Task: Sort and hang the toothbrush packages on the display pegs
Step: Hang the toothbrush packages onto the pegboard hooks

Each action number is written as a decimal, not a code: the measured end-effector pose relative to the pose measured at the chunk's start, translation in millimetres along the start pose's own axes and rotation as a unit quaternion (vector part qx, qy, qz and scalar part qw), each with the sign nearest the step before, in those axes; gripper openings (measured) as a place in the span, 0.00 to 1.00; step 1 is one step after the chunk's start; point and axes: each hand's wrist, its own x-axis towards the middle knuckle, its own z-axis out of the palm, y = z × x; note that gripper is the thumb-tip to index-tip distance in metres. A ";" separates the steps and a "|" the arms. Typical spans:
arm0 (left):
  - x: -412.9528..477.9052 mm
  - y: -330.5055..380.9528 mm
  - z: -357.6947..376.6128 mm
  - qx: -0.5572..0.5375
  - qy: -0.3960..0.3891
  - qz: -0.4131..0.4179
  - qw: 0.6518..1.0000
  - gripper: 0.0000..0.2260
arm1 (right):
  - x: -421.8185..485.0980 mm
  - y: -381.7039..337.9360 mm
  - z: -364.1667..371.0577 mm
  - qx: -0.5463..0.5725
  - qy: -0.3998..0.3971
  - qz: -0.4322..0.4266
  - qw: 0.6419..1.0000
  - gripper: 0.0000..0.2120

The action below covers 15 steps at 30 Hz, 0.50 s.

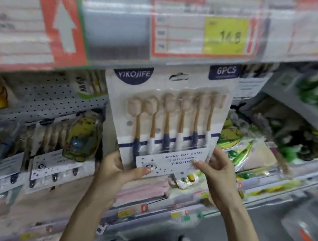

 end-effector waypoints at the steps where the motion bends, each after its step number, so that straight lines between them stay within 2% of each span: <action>1: 4.6 0.0 14.4 -0.004 -0.005 0.002 1.000 0.12 | 3.6 -3.0 -11.3 0.005 0.011 -0.006 1.000 0.18; 6: 35.5 -11.6 72.0 -0.032 -0.003 0.010 0.999 0.17 | 27.2 -11.0 -69.0 0.015 0.030 -0.022 0.999 0.18; 9: 53.0 -14.3 116.5 -0.040 0.002 0.021 0.999 0.11 | 48.0 -28.4 -107.9 0.001 0.033 -0.033 0.999 0.20; 12: 63.4 -17.6 160.3 -0.036 0.003 0.039 0.999 0.09 | 67.5 -44.2 -148.2 -0.013 0.032 -0.059 0.998 0.29; 15: 68.7 -23.9 194.4 -0.045 0.037 0.041 0.997 0.08 | 79.6 -55.1 -178.1 -0.020 0.004 -0.073 0.997 0.27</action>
